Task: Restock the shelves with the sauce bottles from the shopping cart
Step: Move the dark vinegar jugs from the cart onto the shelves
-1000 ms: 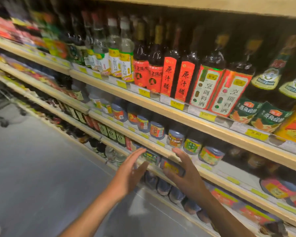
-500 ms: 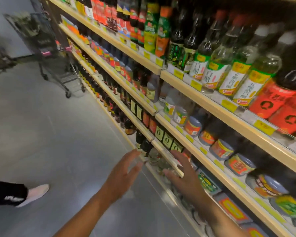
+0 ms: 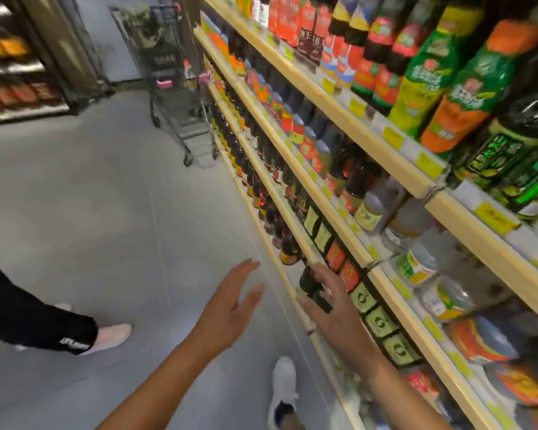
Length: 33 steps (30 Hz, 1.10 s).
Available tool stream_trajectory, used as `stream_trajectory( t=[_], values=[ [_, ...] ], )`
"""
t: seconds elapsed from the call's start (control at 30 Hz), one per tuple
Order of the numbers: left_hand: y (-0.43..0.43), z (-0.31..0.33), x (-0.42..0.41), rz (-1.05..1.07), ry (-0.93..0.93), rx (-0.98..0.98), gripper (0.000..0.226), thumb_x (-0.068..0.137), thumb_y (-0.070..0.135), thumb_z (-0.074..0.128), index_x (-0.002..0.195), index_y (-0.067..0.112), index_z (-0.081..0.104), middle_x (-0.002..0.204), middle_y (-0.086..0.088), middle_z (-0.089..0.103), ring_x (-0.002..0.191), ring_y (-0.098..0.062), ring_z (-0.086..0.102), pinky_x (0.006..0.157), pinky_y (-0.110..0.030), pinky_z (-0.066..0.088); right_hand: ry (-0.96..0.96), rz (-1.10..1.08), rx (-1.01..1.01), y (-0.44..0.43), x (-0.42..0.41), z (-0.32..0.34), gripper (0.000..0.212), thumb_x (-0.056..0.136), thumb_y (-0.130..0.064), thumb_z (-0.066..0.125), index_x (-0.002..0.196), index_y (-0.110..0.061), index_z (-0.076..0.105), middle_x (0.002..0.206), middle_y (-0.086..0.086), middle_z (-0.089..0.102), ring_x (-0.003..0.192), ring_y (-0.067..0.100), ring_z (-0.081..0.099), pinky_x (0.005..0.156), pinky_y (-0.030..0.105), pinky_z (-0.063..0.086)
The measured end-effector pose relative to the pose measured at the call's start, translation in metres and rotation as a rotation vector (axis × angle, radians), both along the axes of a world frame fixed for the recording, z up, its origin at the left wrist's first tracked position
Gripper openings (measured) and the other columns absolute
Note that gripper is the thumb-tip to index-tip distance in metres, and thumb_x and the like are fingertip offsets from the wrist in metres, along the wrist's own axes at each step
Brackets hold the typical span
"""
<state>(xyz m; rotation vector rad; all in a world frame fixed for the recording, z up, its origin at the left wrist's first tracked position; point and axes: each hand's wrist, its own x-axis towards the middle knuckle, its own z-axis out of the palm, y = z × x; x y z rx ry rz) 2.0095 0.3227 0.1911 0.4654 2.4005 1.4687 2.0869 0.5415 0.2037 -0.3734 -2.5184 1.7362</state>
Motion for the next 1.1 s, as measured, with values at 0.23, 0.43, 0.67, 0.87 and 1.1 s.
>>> stream_trajectory(
  t=[0.23,0.43,0.67,0.87,1.1],
  values=[
    [-0.005,0.01,-0.12,0.152,0.068,-0.114,0.065,0.091,0.078,0.033,0.148,0.048,0.038,0.159,0.027,0.029,0.147,0.008,0.024,0.123,-0.038,0.027,0.026,0.187,-0.022,0.007,-0.17,-0.009,0.062,0.084,-0.059,0.066,0.14,-0.043,0.046,0.147,-0.019,0.043,0.136,0.003,0.043,0.114,0.042,0.04],
    [-0.045,0.003,-0.213,0.364,0.008,-0.085,0.057,0.092,0.072,0.036,0.145,0.05,0.04,0.155,0.03,0.032,0.143,0.01,0.028,0.121,-0.038,0.031,-0.023,0.306,-0.063,-0.014,-0.32,-0.012,0.05,0.091,-0.036,0.07,0.135,-0.048,0.048,0.143,-0.02,0.046,0.133,-0.002,0.044,0.116,0.039,0.038],
    [-0.108,-0.015,-0.352,0.54,-0.01,-0.027,0.052,0.096,0.07,0.037,0.143,0.048,0.044,0.153,0.032,0.036,0.141,0.009,0.034,0.121,-0.039,0.032,-0.02,0.389,-0.072,-0.071,-0.495,-0.027,0.048,0.092,-0.028,0.071,0.135,-0.036,0.053,0.139,-0.025,0.048,0.128,-0.008,0.046,0.114,0.032,0.036],
    [-0.167,-0.015,-0.502,0.527,-0.006,-0.014,0.051,0.095,0.066,0.041,0.141,0.044,0.047,0.153,0.029,0.038,0.141,0.012,0.032,0.12,-0.039,0.033,-0.063,0.352,-0.026,-0.112,-0.63,-0.03,0.051,0.084,-0.052,0.069,0.13,-0.043,0.051,0.135,-0.03,0.046,0.125,-0.012,0.046,0.109,0.028,0.038],
    [-0.189,-0.009,-0.684,0.474,-0.051,0.039,0.052,0.092,0.066,0.043,0.14,0.045,0.049,0.15,0.025,0.043,0.14,0.003,0.04,0.118,-0.039,0.036,-0.074,0.276,-0.062,-0.134,-0.785,-0.031,0.043,0.09,-0.038,0.07,0.126,-0.052,0.049,0.138,-0.019,0.046,0.119,-0.015,0.045,0.107,0.03,0.039]
  ],
)
